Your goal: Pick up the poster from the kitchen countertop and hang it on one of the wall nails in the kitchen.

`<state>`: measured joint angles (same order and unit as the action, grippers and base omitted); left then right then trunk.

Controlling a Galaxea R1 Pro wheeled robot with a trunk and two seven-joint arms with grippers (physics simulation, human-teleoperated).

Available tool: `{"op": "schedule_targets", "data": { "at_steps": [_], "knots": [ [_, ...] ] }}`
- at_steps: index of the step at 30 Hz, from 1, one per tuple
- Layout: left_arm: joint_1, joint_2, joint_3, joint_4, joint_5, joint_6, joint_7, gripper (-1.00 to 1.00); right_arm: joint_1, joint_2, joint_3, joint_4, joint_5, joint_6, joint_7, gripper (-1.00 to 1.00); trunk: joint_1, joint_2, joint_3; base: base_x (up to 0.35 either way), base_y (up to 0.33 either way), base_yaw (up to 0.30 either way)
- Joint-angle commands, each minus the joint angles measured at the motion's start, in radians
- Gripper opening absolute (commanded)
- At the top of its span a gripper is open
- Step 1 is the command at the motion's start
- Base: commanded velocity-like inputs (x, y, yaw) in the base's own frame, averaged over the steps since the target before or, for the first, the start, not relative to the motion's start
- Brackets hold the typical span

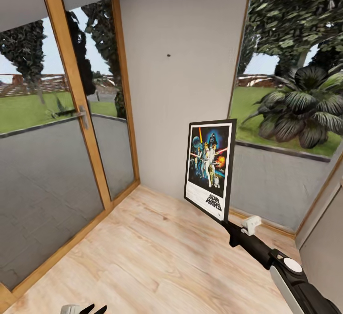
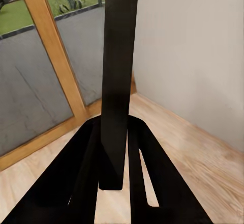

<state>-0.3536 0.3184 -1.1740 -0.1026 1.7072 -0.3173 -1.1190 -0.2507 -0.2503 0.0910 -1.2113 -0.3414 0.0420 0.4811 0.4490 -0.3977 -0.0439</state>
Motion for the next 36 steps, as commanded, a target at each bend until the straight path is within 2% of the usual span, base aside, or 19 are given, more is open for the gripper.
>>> {"op": "schedule_targets", "data": {
  "at_steps": [1,36],
  "knots": [
    [-0.001,0.001,-0.009,-0.002,0.008,-0.005,0.000,1.00,-0.001,-0.001,0.001,-0.001,-0.013,0.006,0.005,-1.00,0.001,-0.002,-0.002,0.195,0.255,0.000],
    [-0.001,0.001,-0.008,-0.002,0.008,-0.005,-0.001,1.00,-0.001,0.000,0.001,0.000,-0.013,0.006,0.005,-1.00,0.001,-0.002,-0.002,0.195,0.255,0.000]
  ]
}}
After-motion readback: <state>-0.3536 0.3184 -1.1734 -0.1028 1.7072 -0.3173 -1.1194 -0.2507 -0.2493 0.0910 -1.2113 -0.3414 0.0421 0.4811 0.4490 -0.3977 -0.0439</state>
